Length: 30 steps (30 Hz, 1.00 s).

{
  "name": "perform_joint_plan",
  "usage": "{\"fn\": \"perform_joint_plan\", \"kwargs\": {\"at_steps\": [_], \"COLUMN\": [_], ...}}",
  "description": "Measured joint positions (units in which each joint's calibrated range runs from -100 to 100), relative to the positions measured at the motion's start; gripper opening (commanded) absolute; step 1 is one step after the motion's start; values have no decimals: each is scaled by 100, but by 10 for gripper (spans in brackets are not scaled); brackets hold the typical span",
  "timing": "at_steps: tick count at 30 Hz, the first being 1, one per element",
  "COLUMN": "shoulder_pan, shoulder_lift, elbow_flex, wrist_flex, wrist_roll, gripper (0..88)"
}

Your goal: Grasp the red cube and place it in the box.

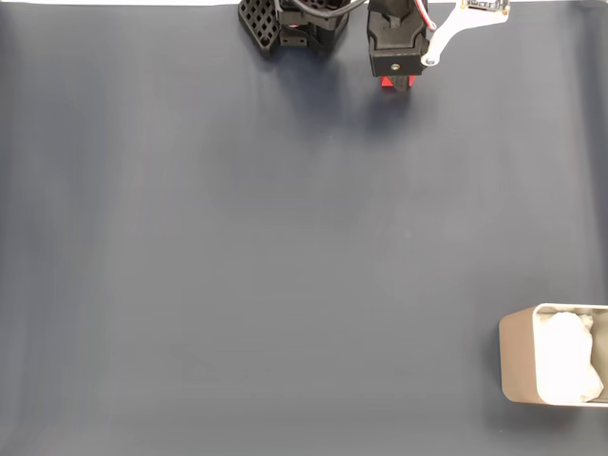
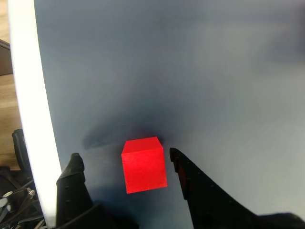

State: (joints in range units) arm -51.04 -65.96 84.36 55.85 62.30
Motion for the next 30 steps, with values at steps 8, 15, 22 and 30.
{"fn": "perform_joint_plan", "kwargs": {"at_steps": [8, 15, 22, 30], "shoulder_pan": [-7, -30, -30, -30], "shoulder_lift": [-217, -330, -408, -417], "elbow_flex": [154, 190, 235, 280], "wrist_flex": [0, 0, 0, 0], "wrist_roll": [-34, -34, -34, -49], "gripper": [414, 406, 368, 304]}}
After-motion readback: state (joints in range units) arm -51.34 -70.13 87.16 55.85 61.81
